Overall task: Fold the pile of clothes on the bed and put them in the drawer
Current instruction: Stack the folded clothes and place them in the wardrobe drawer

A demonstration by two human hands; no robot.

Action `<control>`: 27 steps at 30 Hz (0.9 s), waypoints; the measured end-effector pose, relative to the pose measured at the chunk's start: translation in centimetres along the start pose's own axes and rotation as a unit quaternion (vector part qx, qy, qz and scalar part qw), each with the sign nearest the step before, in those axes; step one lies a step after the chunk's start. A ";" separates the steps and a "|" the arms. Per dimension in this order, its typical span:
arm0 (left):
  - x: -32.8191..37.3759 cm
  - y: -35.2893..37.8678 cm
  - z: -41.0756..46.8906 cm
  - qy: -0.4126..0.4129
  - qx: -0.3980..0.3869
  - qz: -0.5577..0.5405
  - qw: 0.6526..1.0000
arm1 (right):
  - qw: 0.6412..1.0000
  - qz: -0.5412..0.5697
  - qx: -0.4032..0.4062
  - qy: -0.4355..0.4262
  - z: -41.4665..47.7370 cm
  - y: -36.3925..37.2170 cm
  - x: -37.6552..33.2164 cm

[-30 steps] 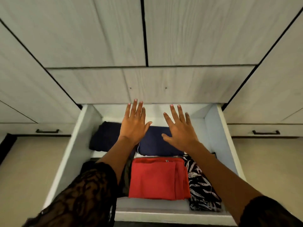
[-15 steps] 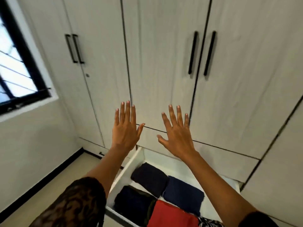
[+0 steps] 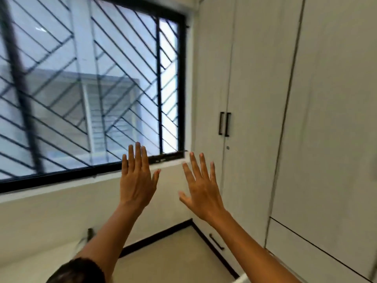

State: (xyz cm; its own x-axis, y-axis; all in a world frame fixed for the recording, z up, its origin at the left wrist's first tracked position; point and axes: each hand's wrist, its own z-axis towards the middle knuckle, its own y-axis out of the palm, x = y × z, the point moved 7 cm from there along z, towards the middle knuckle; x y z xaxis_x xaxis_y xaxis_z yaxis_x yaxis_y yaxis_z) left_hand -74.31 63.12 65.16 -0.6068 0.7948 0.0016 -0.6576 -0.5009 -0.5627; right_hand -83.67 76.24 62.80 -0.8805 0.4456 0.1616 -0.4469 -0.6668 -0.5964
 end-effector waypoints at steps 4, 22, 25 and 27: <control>-10.8 -0.9 -1.1 -0.044 -0.002 0.049 0.998 | 0.998 0.041 0.023 -0.049 5.7 3.0 -9.3; -49.4 -1.3 -18.4 -0.233 -0.063 0.203 0.949 | 0.939 0.247 -0.069 -0.228 11.9 20.2 -48.6; -53.3 -0.1 -23.3 -0.279 -0.088 0.213 0.932 | 0.917 0.259 -0.083 -0.293 9.6 23.3 -53.6; -55.7 0.8 -26.7 -0.306 -0.094 0.229 0.919 | 0.894 0.260 -0.080 -0.356 7.6 25.4 -57.2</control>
State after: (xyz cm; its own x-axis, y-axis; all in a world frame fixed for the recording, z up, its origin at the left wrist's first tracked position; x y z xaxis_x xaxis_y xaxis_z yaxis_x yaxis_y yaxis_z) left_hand -29.13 27.59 42.51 -0.9761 0.1451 0.1620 -0.2173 -0.6206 -0.7534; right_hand -45.84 29.26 44.42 -0.8656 -0.4307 0.2555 0.0299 -0.5538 -0.8321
